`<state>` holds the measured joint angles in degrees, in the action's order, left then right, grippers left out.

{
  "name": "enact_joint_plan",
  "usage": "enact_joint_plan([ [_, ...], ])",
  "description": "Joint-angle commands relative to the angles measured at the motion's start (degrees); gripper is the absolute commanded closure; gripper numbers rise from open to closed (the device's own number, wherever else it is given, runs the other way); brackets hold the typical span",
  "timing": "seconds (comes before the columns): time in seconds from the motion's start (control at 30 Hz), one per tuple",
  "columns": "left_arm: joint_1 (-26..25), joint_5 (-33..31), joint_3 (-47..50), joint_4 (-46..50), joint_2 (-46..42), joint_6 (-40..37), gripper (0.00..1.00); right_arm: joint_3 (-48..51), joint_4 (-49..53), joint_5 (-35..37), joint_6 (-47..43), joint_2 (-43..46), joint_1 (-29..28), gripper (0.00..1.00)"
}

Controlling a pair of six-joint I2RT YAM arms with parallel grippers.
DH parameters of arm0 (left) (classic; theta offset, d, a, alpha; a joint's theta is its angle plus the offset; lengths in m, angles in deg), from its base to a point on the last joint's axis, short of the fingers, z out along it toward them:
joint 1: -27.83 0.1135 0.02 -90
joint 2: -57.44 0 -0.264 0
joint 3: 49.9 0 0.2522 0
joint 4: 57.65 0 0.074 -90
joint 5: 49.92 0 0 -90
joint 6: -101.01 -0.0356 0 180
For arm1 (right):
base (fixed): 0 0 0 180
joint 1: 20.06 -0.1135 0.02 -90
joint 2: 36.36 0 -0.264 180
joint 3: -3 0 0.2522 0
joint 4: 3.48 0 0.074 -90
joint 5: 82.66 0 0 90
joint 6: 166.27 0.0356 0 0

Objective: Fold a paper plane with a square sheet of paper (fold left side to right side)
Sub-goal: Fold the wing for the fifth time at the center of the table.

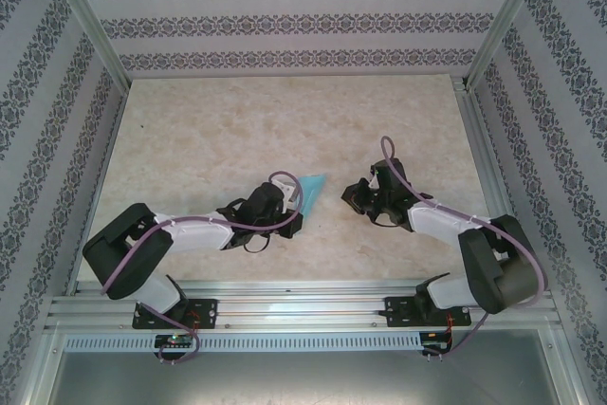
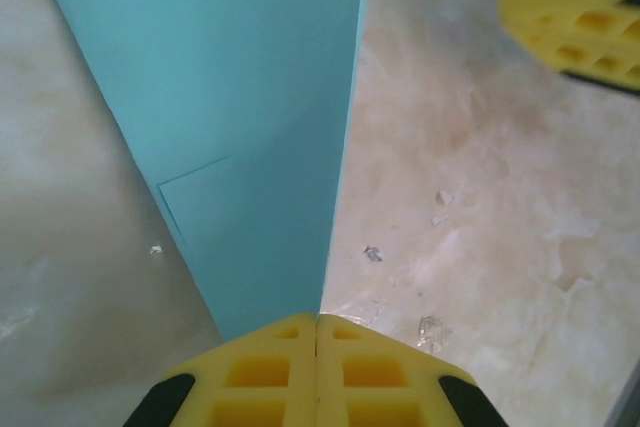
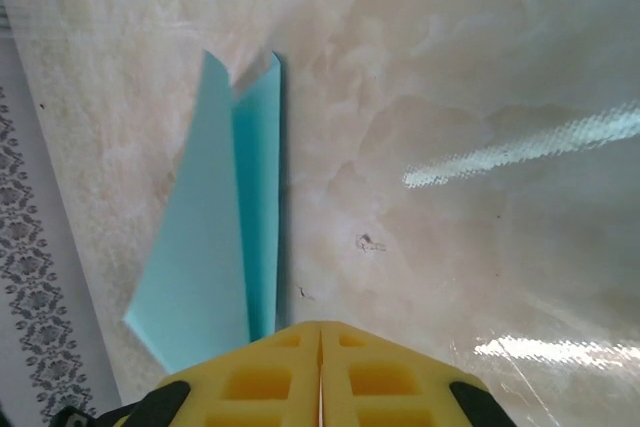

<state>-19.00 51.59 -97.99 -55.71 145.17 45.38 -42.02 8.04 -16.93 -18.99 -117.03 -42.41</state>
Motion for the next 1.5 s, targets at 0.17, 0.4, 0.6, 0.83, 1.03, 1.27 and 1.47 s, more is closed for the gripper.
enact_joint_plan([
  [0.17, 2.08, 3.24, 5.81, -13.86, -1.49, 10.14, 0.98, -5.21, -8.06, -0.25, 1.3, -7.41, -3.46, 0.92],
  [0.4, 3.35, 4.16, 8.87, -19.94, -0.34, 15.38, 0.98, -7.81, -9.39, -0.87, 1.31, -10.92, -4.89, 0.91],
  [0.6, 4.7, 4.96, 10.59, -23.71, 2.05, 19.18, 1.0, -8.84, -8.96, -1.25, 0.32, -11.6, -5.37, 0.89],
  [0.83, 5.25, 5.88, 11.65, -28.21, 6.02, 22.96, 1.0, -11.07, -8.54, -2.42, -0.62, -12.78, -6.65, 0.88],
  [1.03, 5.26, 5.66, 12.38, -30.37, 7.57, 24.6, 1.0, -12.74, -8.66, -3.75, -0.63, -13.86, -8.03, 0.88],
  [1.27, 5.42, 4.58, 13.73, -31.46, 6.94, 25.65, 1.0, -13.03, -10.1, -4.59, 1.31, -15.37, -10.13, 0.88],
  [1.47, 5.61, 4.54, 14.2, -31.72, 6.67, 25.92, 1.0, -13.9, -11.35, -4.82, 2.19, -17.51, -11.65, 0.88],
])
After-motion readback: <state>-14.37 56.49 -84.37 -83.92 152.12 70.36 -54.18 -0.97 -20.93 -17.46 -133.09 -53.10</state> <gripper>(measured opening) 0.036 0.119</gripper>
